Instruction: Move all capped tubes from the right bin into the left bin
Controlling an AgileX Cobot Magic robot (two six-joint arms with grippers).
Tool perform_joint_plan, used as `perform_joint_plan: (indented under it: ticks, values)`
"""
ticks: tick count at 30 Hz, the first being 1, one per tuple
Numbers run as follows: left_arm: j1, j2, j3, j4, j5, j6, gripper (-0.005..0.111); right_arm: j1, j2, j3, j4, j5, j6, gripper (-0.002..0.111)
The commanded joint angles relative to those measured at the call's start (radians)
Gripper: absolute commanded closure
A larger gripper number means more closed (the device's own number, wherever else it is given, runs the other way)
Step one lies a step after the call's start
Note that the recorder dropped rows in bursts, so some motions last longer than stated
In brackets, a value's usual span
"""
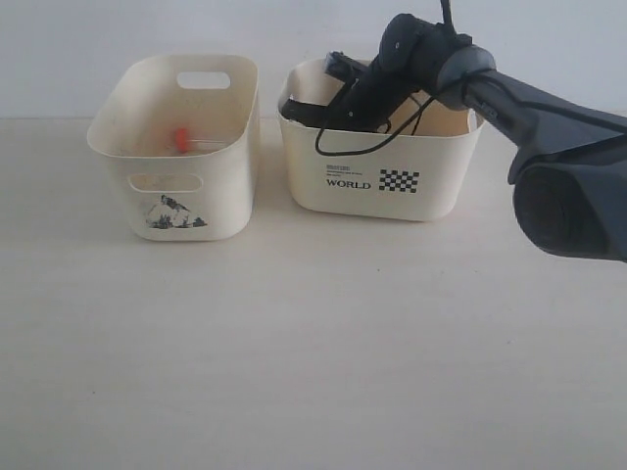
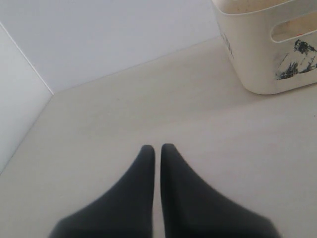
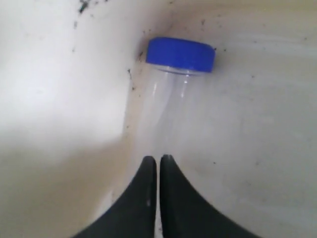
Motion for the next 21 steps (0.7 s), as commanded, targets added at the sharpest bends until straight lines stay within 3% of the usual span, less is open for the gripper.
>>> perform_joint_plan:
  ticks: [1, 8, 10, 14, 15, 17, 21]
  values:
    - [0.0, 0.0, -0.004, 0.001, -0.004, -0.01, 0.102, -0.001, 0.005, 0.014, -0.063, 0.037, -0.012, 0.108]
    - [0.0, 0.0, -0.004, 0.001, -0.004, -0.01, 0.102, -0.001, -0.066, 0.014, -0.067, -0.045, -0.111, 0.105]
    - [0.0, 0.0, -0.004, 0.001, -0.004, -0.01, 0.102, -0.001, -0.073, 0.014, -0.067, -0.073, -0.124, 0.094]
    - [0.0, 0.0, -0.004, 0.001, -0.004, -0.01, 0.102, -0.001, -0.073, 0.014, -0.067, -0.104, -0.121, 0.047]
    - [0.0, 0.0, -0.004, 0.001, -0.004, -0.01, 0.102, -0.001, -0.071, 0.014, -0.067, -0.11, -0.108, 0.04]
    - [0.0, 0.0, -0.004, 0.001, -0.004, -0.01, 0.102, -0.003, -0.064, 0.014, -0.072, -0.126, -0.093, 0.042]
    - [0.0, 0.0, -0.004, 0.001, -0.004, -0.01, 0.102, -0.004, -0.052, 0.014, -0.063, -0.178, -0.085, 0.058]
